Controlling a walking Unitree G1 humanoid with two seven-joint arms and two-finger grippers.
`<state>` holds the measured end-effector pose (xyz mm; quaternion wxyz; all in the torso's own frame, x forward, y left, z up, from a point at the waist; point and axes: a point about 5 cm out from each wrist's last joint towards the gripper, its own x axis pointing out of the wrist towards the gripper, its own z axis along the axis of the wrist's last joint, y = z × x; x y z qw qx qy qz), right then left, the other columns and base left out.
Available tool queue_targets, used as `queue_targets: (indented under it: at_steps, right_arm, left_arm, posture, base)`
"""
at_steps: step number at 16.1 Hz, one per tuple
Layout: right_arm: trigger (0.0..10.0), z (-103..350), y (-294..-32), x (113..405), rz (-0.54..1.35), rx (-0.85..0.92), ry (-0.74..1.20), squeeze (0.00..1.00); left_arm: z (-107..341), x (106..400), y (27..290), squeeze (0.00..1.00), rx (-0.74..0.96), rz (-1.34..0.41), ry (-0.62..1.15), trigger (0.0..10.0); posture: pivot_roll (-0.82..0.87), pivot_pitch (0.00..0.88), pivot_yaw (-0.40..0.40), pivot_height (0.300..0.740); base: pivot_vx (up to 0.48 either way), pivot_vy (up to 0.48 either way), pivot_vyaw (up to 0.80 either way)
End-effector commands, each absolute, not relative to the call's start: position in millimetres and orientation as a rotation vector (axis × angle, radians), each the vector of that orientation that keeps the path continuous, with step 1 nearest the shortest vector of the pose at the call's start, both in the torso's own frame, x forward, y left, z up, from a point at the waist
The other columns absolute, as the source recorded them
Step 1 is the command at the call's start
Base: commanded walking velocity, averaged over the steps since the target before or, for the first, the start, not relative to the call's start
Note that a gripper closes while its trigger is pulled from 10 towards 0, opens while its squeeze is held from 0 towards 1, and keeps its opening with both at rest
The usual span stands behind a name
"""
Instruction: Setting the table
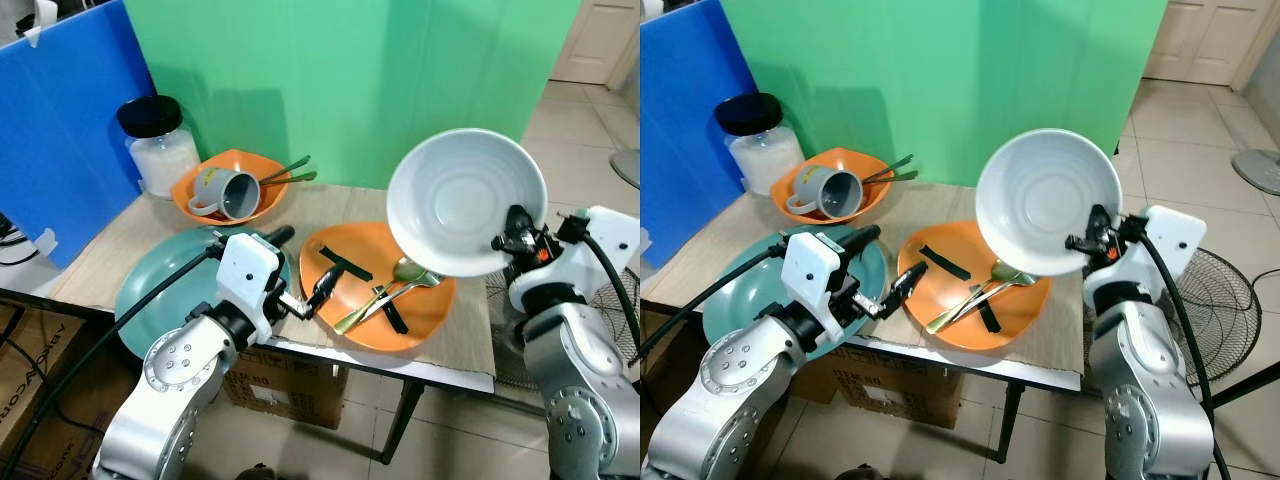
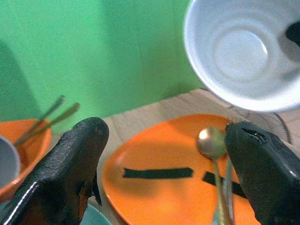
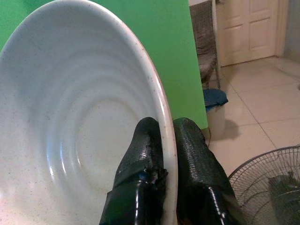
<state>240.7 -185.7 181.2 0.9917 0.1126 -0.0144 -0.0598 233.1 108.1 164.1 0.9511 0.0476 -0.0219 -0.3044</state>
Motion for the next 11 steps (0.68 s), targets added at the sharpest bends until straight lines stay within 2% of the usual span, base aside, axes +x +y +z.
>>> queue_targets:
  at_steps: [1,3,11]
  right_arm:
    - [10.0,192.2,-175.7,237.6,-0.049,0.193,-0.093,0.0]
    - [10.0,183.1,-165.5,233.0,0.013,0.103,-0.064,0.0]
    - [10.0,176.7,-163.3,233.5,0.007,0.039,-0.066,0.0]
  left_arm:
    - [165.0,237.7,113.1,0.0,0.123,-0.564,-0.056,10.0]
    - [167.6,242.8,115.7,0.0,0.14,-0.504,-0.07,10.0]
    - [168.8,250.4,120.6,0.0,0.178,-0.424,-0.084,10.0]
  posture:
    - [0.09,0.0,0.051,0.74]
    - [0.09,0.0,0.045,0.74]
    - [0.09,0.0,0.043,0.74]
  base:
    - [0.0,0.0,0.0]
    - [0.0,0.0,-0.27]
    - [0.0,0.0,-0.8]
